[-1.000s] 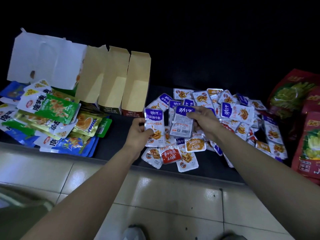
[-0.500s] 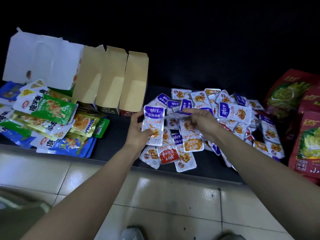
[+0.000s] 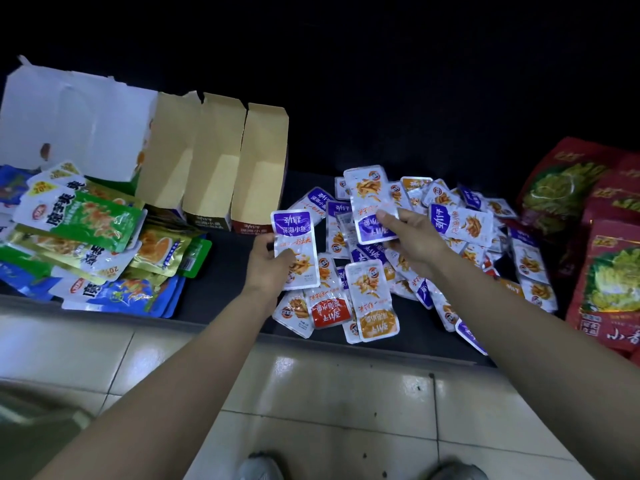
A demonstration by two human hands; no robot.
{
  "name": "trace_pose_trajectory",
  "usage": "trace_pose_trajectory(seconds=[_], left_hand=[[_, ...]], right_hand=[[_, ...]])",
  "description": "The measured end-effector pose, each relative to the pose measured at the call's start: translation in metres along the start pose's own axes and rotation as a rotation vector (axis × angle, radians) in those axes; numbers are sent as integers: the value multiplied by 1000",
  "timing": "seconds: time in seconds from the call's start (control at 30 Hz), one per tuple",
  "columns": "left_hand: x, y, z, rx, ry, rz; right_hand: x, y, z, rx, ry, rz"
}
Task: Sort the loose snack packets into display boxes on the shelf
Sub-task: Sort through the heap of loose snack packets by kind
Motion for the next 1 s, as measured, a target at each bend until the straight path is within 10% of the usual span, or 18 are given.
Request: trace_pose_trajectory(seconds=[0.27,0.4,0.73,1.0], left_hand=[[-4,1,-2,20,22,40],[-4,2,0,-32,32,157],[5,9,4,-96,-29,441],[16,12,4,4,-94,440]], right_hand=[[3,6,-4,146,107,373],[2,0,-3,216,528,491],[17,1,3,21,185,112],[44,3,-9,-263,472,75]])
Point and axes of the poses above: each hand's wrist, its own y-axis away from the middle knuckle, its own x-axis out of the palm, z = x × y, the point moved 2 cm from there along -y, towards the middle knuckle, and after that the axes turned 5 degrees about z, right-handed, at the moved point
